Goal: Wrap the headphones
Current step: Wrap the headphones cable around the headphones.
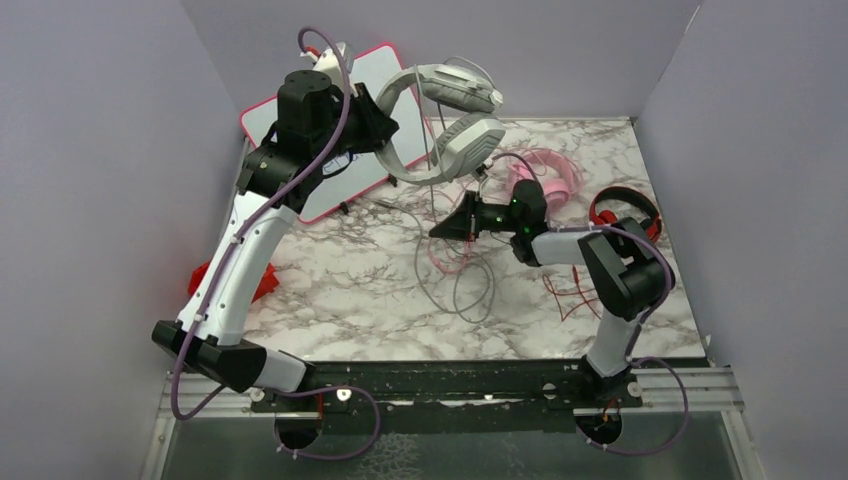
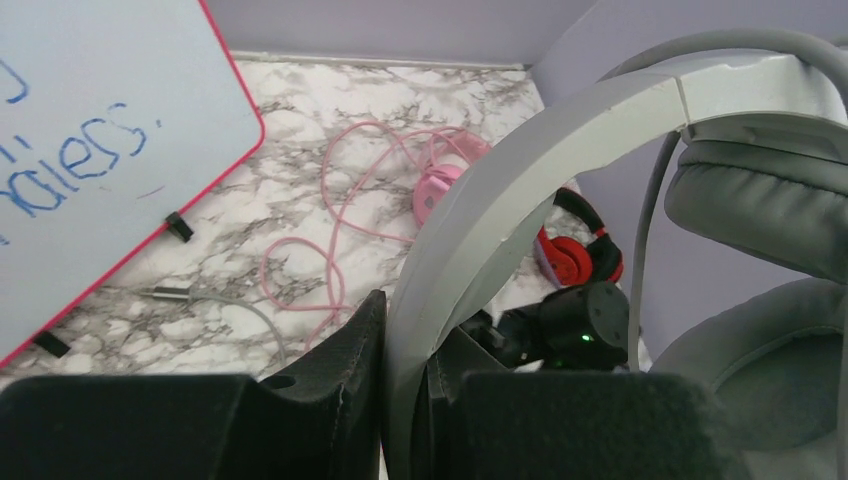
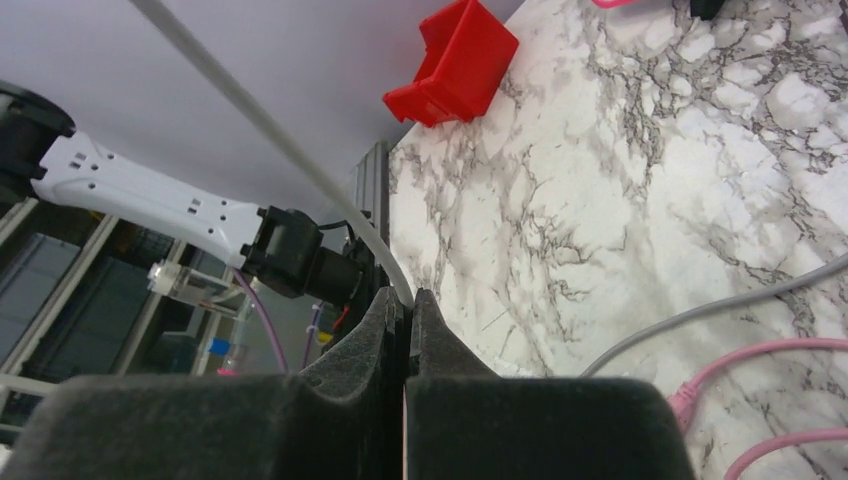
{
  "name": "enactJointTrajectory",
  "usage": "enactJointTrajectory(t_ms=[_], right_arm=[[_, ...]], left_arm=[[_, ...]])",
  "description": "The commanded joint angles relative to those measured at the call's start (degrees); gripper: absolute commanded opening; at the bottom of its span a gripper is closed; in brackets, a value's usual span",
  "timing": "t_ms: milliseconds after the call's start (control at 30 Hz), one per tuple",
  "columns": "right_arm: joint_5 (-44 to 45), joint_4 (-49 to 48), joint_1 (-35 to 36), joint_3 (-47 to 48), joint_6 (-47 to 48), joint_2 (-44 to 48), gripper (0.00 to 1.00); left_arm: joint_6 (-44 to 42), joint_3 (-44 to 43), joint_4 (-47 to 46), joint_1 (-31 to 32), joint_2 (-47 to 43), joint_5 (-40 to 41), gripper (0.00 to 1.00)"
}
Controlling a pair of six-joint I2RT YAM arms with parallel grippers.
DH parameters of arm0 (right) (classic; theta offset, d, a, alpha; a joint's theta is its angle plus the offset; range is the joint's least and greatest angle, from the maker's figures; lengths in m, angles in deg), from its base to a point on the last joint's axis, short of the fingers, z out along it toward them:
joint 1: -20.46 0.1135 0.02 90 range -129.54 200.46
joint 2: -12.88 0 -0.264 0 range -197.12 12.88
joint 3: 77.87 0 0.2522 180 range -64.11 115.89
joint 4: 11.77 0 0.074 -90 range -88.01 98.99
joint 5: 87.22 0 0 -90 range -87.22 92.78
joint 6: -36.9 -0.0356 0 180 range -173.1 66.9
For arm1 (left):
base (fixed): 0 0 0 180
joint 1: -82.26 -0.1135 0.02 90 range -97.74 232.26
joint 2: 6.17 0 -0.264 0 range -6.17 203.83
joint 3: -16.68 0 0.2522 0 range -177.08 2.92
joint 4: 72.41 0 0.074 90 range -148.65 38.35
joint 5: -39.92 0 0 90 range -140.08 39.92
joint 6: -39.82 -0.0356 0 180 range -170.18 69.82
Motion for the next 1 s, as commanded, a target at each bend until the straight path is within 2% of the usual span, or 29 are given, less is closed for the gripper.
enactJointTrajectory(t_ms=[0, 100, 300, 533, 733, 967], right_arm=[[-1.0, 2.1, 0.5, -5.7, 3.9, 8.7, 0.00], [2.0, 7.9, 0.4, -10.3, 8.0, 15.8, 0.00], [4.9, 24.5, 0.8, -12.7, 16.1, 27.7, 0.00], [8.9, 48.6, 2.1, -5.8, 25.8, 37.0, 0.00], [7.7, 56.8, 4.1, 1.9, 27.6, 35.8, 0.00], [11.4, 64.4, 11.2, 6.8, 32.7, 33.6, 0.00]], left_arm=[[-2.3, -8.5, 1.0, -0.8, 1.7, 7.0, 0.00], [-5.0, -10.7, 4.5, -1.4, 3.3, 11.0, 0.00], [-8.7, -9.1, 3.8, -2.5, 3.5, 15.8, 0.00], [-12.5, -7.5, 2.6, -2.8, 6.0, 17.1, 0.00], [-11.0, -2.9, 0.1, -2.8, 7.1, 18.9, 0.00], [-6.8, -3.0, 1.2, -4.2, 9.7, 23.4, 0.00]])
